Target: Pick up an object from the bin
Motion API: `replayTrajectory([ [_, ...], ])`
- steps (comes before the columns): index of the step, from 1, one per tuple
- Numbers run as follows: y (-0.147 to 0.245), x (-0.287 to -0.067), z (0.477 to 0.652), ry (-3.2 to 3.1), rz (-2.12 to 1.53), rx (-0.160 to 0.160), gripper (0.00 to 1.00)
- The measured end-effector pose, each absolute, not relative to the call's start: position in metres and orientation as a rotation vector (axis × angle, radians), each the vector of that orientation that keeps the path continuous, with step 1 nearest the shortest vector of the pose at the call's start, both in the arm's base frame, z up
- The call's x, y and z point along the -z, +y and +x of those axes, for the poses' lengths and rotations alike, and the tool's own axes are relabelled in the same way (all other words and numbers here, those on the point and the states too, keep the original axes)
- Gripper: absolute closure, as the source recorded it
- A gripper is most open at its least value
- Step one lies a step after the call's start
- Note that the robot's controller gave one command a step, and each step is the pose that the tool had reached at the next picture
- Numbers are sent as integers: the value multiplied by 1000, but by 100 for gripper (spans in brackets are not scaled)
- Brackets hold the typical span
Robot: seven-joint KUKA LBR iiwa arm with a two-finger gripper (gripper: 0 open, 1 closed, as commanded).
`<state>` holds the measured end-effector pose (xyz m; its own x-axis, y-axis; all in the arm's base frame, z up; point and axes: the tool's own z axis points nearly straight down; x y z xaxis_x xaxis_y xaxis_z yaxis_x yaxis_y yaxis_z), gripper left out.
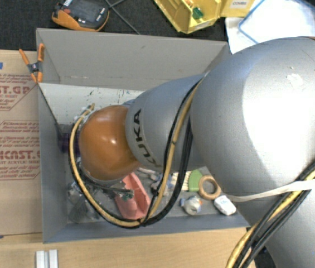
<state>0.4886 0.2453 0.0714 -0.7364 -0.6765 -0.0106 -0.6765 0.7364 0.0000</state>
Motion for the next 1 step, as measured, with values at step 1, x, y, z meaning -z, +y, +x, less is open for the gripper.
replayTrajectory([
  [1,246,-75,488,2917,-1138,-8,100],
])
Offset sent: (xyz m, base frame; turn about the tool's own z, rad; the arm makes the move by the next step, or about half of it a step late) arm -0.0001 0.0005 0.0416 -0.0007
